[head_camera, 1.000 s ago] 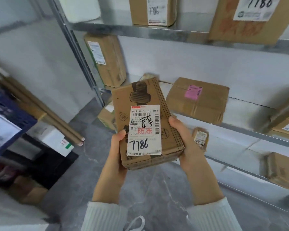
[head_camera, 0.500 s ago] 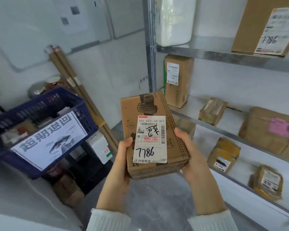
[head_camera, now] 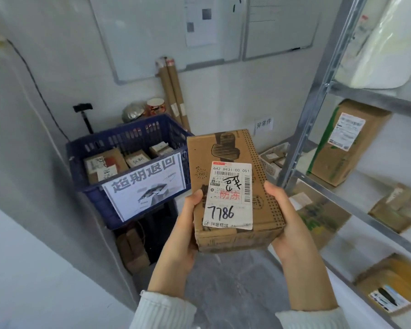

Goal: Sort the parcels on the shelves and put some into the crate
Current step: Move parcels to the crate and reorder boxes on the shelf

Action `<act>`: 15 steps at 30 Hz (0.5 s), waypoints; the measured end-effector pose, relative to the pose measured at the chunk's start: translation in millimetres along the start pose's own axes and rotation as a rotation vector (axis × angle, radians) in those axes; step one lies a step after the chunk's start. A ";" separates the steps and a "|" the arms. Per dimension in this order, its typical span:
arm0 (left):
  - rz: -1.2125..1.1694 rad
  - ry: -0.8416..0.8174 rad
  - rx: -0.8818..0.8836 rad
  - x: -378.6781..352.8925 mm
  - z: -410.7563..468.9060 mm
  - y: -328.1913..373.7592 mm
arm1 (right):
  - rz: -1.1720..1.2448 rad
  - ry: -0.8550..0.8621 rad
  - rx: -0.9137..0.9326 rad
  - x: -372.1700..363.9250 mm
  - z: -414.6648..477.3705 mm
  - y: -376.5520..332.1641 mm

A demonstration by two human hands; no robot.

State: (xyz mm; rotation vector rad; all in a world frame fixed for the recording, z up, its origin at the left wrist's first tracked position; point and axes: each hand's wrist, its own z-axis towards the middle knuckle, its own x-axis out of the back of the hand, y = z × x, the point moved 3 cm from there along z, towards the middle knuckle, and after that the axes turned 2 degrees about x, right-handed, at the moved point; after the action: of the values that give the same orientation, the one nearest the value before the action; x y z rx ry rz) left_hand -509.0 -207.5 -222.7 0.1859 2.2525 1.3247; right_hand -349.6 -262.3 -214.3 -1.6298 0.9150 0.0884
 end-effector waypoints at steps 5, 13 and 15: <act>0.006 0.024 -0.018 16.4 22.4 11.0 | -0.038 -0.048 -0.016 -18.3 25.5 2.1; 0.034 0.111 -0.030 39.0 88.3 38.2 | -0.038 -0.091 -0.107 -44.4 114.1 8.2; 0.032 0.140 -0.013 42.4 112.2 45.2 | -0.047 -0.113 -0.132 -50.9 142.2 6.2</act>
State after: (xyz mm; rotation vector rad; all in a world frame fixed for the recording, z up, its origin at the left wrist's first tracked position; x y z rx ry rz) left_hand -496.0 -81.6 -243.5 0.1297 2.3650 1.4079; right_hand -329.4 -113.9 -234.4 -1.7492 0.7985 0.2103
